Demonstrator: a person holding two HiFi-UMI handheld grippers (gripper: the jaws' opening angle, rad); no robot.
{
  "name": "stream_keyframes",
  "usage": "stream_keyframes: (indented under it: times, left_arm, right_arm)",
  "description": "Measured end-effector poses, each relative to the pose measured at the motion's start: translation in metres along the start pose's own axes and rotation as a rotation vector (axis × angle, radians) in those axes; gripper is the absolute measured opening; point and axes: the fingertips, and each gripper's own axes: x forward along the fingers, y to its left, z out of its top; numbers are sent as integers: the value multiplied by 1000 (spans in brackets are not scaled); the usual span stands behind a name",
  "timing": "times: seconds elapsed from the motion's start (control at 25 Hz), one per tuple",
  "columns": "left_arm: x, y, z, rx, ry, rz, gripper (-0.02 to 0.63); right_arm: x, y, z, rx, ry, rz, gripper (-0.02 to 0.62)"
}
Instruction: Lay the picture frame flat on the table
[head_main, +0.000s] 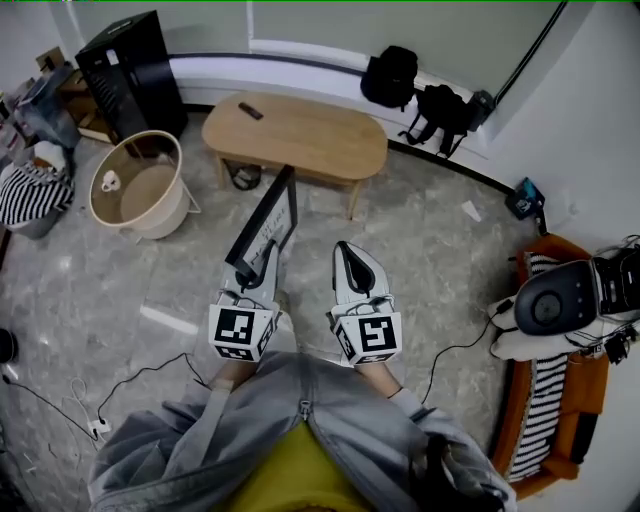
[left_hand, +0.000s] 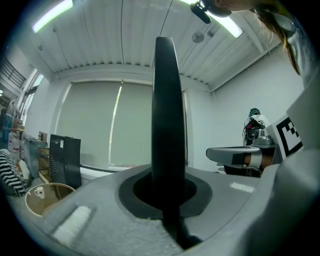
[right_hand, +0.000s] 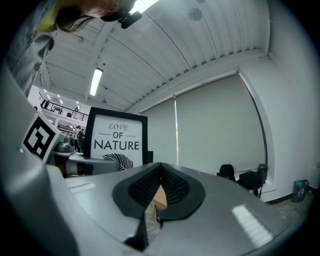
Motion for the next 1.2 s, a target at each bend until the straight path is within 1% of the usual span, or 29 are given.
stream_keyframes:
  times: [0.24, 0.44, 0.68, 0.92, 1.2]
  left_arm:
    - [83, 61, 0, -1, 24, -5, 11]
    - [153, 111, 4, 3, 34, -25, 11]
    - [226, 143, 6, -3, 28, -70, 11]
    - [255, 162, 1, -17, 39, -93, 11]
    - [271, 189, -6, -44, 49, -66, 11]
  right_arm:
    - [100, -33, -10, 5, 16, -7, -2]
    - [179, -60, -16, 5, 25, -27, -2]
    - [241, -98, -23, -2, 37, -81, -2]
    - [275, -111, -29, 4, 50, -97, -2]
    - [308, -117, -39, 14, 61, -77, -2]
